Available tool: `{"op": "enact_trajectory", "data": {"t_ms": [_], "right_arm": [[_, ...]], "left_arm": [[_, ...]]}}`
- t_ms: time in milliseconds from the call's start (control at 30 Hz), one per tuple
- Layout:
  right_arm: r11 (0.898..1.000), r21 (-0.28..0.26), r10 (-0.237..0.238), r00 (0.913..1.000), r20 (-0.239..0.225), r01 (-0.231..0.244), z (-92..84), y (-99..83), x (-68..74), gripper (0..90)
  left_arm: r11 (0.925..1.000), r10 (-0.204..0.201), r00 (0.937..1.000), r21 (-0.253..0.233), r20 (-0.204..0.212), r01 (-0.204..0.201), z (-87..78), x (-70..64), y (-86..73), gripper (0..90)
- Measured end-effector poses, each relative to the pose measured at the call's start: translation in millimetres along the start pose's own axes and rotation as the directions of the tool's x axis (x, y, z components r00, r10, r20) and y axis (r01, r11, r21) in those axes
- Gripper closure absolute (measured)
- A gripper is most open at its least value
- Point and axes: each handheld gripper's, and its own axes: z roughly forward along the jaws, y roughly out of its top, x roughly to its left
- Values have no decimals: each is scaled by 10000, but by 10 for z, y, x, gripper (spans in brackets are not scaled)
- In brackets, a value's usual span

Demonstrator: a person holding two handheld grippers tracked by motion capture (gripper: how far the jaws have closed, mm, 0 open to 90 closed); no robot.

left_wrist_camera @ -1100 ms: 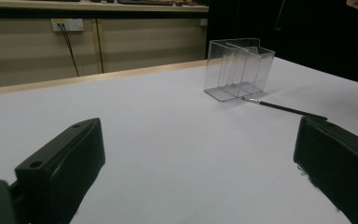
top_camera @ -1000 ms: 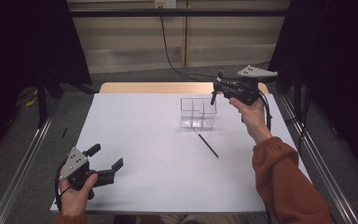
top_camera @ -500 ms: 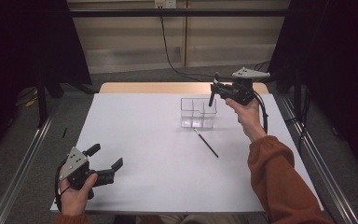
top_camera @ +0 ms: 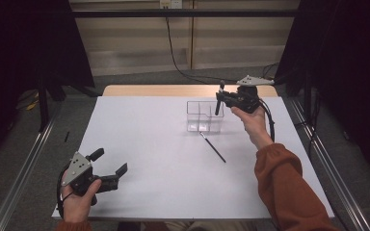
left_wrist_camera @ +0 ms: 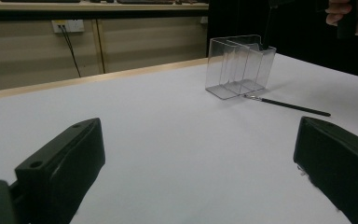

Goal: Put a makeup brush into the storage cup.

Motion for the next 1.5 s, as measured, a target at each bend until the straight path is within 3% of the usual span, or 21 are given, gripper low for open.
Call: {"op": "enact_trajectory", "data": {"t_ms": [300, 767, 1167, 1333, 1500], "right_arm": [[9999, 81, 123, 9999, -34, -123, 41, -118, 10, 798], [9994, 322, 126, 9999, -65, -124, 137, -233, 24, 797], [9980, 464, 424, 9990, -127, -418, 189, -320, -4, 791], [9984, 371, 432, 9991, -3, -431, 173, -347, -11, 671], [9988, 139, 477, 9987, 181, -480, 134, -349, -12, 493]], "left_arm": [[9999, 145, 9999, 21, -30, -145, -1, 16, 3, 22], [10000, 48, 10000, -75, -59, -49, -8, 20, 4, 22], [10000, 12, 10000, -96, -55, -13, -9, 21, 1, 22], [10000, 77, 10000, -42, -45, -77, -10, 26, 0, 22], [9999, 111, 9999, -24, -37, -111, -10, 29, 0, 22]]}}
